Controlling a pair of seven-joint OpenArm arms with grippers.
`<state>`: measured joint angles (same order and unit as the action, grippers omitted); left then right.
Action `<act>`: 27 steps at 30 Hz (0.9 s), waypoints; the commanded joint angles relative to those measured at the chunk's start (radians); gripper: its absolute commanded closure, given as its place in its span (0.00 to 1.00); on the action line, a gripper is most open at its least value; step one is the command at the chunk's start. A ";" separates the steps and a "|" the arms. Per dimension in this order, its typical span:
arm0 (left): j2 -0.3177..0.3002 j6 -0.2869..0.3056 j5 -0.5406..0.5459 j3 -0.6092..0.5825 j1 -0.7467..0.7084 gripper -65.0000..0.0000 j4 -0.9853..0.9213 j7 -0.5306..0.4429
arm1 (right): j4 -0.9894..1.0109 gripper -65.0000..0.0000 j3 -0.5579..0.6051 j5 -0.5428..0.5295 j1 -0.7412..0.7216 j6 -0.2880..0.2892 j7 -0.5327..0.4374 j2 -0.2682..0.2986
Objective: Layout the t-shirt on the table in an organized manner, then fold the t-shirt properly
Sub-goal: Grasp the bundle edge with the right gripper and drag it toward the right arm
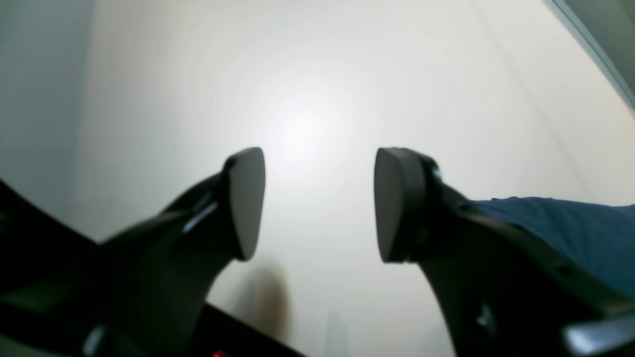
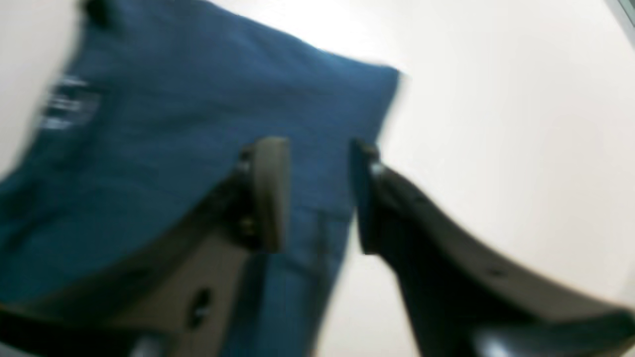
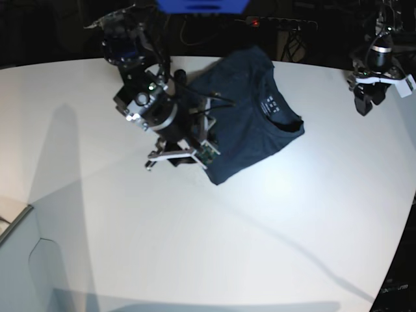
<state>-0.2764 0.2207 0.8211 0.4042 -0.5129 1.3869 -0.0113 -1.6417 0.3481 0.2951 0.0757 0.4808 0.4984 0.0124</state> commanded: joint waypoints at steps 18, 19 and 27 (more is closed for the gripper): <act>-0.010 0.012 0.010 0.006 0.003 0.48 0.012 -0.026 | 0.137 0.20 -0.004 -0.010 -0.007 -0.001 -0.030 -0.035; -0.010 0.012 0.010 0.006 0.001 0.48 0.012 -0.026 | 0.146 0.20 -0.004 -0.010 -0.015 -0.001 -0.030 -0.035; -0.010 0.012 0.010 0.006 0.003 0.48 0.012 -0.026 | 0.199 0.25 -0.005 -0.010 -0.055 -0.001 -0.028 -0.033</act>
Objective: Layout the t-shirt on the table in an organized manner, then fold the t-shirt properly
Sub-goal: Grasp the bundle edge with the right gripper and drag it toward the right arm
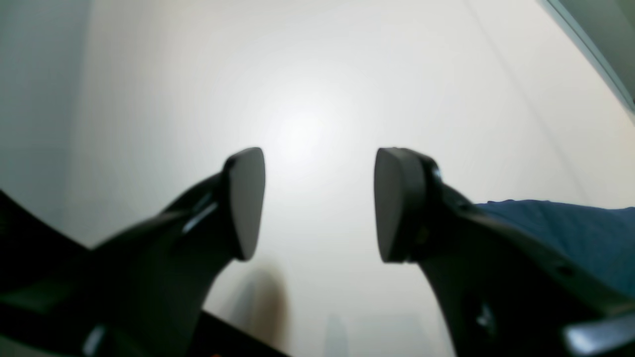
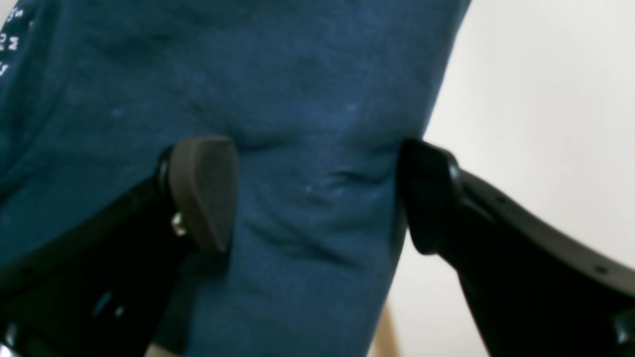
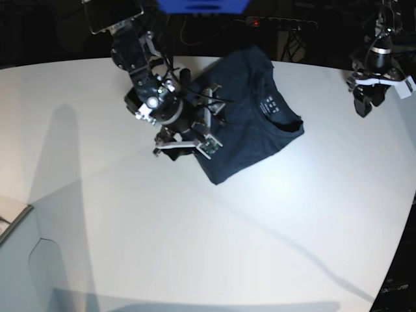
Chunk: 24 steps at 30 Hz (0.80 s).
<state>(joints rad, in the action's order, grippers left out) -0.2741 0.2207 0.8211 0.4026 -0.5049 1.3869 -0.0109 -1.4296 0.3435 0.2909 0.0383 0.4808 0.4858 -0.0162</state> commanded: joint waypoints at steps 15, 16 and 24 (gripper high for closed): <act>-0.012 0.012 0.010 0.008 -0.002 0.48 0.012 -0.027 | -0.013 0.95 -0.010 -0.005 -0.041 -0.001 -0.012 -0.001; -0.012 0.012 0.010 0.008 0.002 0.48 0.012 -0.027 | -0.033 0.98 -0.021 -0.005 -0.035 -0.001 -0.011 -0.001; -0.012 0.010 0.010 0.002 0.012 0.48 0.012 -0.027 | -0.102 1.00 -0.080 -0.005 -0.031 -0.001 -0.009 0.000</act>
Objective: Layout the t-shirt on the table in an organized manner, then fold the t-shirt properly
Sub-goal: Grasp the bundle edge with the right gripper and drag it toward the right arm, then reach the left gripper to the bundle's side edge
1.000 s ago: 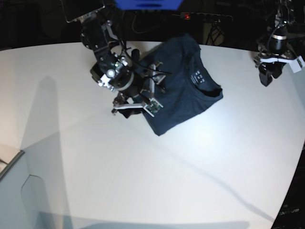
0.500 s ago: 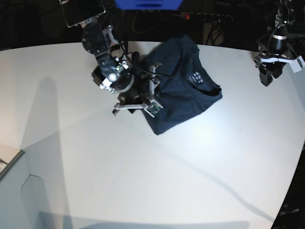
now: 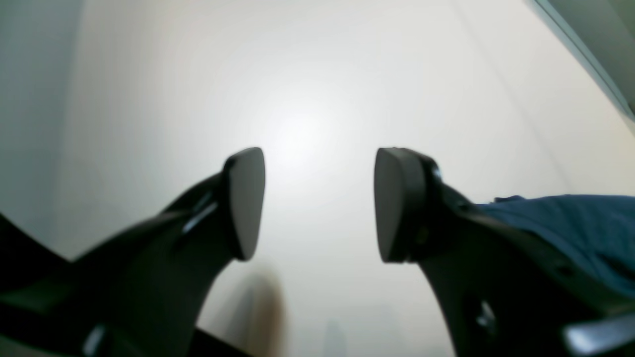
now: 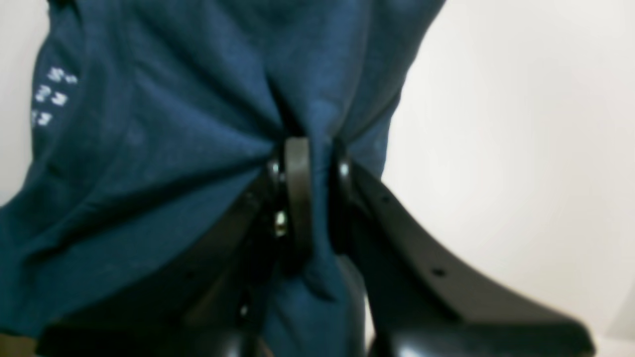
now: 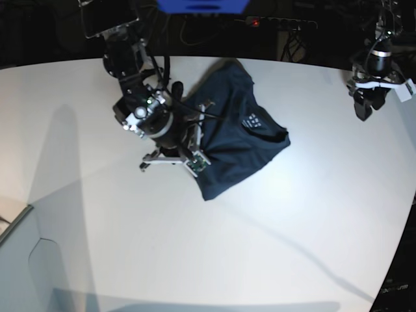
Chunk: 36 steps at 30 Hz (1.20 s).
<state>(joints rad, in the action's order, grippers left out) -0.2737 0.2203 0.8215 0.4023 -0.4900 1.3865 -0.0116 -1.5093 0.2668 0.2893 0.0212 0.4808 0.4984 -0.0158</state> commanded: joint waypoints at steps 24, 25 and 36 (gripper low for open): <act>0.004 0.008 0.009 -0.135 0.066 0.48 0.023 -0.024 | 0.131 1.00 -0.490 -0.005 -0.057 0.217 -0.022 -0.006; 0.004 0.008 0.009 -0.148 0.067 0.48 0.023 -0.024 | 0.140 1.00 -0.505 -0.005 -0.060 0.217 -0.022 -0.006; 0.004 0.006 0.009 -0.365 0.139 0.48 0.023 -0.024 | 0.149 0.73 -0.642 -0.003 -0.059 0.217 -0.020 -0.005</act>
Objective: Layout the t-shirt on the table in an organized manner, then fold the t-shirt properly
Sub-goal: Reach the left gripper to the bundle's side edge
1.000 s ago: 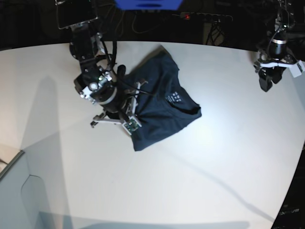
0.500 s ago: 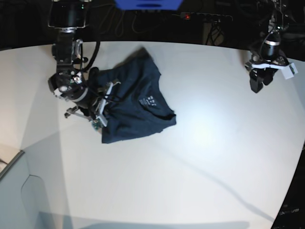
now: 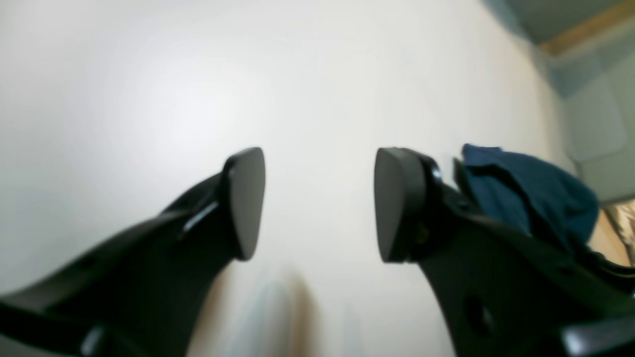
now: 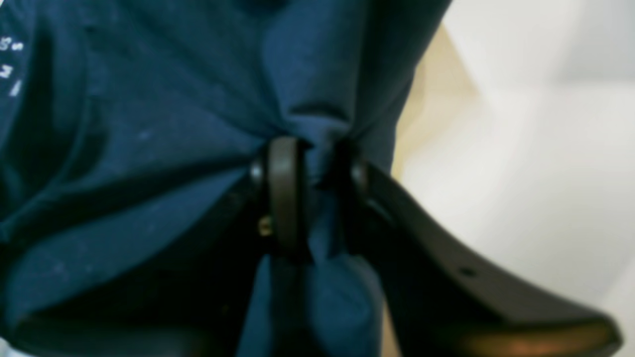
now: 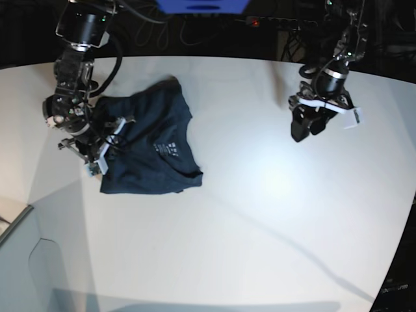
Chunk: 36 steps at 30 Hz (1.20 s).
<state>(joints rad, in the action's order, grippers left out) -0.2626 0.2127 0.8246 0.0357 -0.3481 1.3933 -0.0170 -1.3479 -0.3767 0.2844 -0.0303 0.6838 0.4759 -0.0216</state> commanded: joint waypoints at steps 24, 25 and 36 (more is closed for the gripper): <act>0.096 0.011 -0.004 -0.185 0.159 0.47 -0.009 0.065 | -0.270 0.39 -0.043 0.002 0.092 0.014 0.002 -0.001; 0.116 0.012 -0.004 -0.185 0.174 0.47 -0.018 0.101 | -0.282 0.39 -0.043 0.002 0.097 0.014 0.002 -0.001; 0.240 0.011 -0.006 -0.302 0.363 0.40 -0.199 0.326 | -0.351 0.38 -0.072 0.002 0.145 0.014 0.002 -0.001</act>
<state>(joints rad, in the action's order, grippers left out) -0.0265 0.2089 0.8101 -0.2676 -0.0006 1.1801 0.3244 -1.6768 -0.4492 0.2951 0.1253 0.6853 0.4992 -0.0299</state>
